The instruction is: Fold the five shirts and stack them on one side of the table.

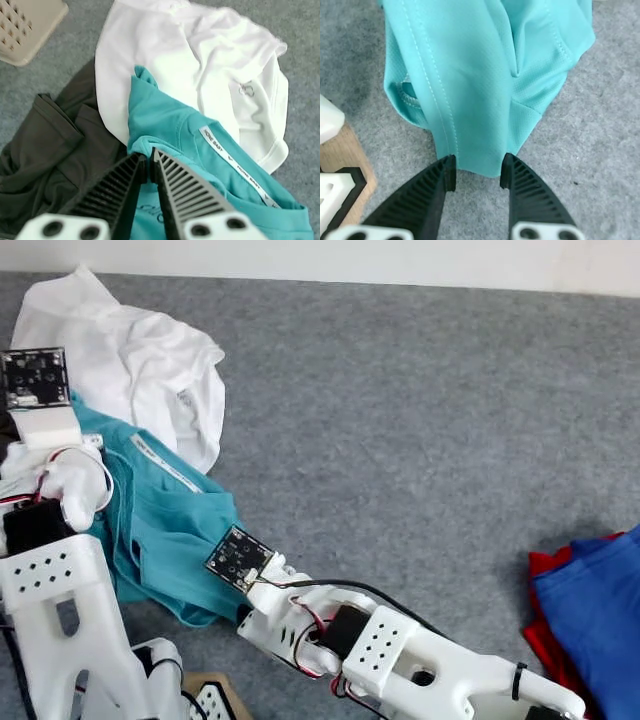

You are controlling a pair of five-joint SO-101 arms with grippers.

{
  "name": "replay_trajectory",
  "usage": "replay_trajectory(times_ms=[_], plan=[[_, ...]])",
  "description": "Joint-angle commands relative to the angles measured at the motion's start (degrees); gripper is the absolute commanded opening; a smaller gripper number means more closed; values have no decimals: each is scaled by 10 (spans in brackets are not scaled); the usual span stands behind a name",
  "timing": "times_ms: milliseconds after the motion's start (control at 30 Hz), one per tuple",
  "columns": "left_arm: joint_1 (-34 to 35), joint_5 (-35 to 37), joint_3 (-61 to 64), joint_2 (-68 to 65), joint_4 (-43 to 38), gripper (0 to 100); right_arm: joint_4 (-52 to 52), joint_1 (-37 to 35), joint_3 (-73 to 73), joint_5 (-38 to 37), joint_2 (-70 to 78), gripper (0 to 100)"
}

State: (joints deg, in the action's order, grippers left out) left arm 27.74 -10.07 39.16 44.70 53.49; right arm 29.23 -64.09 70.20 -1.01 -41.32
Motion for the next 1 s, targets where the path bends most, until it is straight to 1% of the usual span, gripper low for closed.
replay_trajectory(times_ms=[0,100,267,367,433,533,600,767,967], plan=[[7,-2,3,7,-12,6,-25,9,-2,-7,9,159],[7,-2,7,7,-13,6,-63,20,-7,-7,58,159],[7,-2,7,7,-13,6,-66,48,-56,-8,149,156],[7,-2,7,7,-13,6,-66,58,-72,-8,178,155],[7,-2,8,6,-13,6,-66,59,-73,-8,180,123],[6,-2,18,6,-16,6,-68,61,-73,-8,180,2],[4,-2,36,7,-33,6,-68,74,-74,-8,180,19],[3,-1,70,7,-89,6,-62,134,-80,-7,170,6],[3,66,59,8,-98,6,-32,190,-69,-6,67,6]])
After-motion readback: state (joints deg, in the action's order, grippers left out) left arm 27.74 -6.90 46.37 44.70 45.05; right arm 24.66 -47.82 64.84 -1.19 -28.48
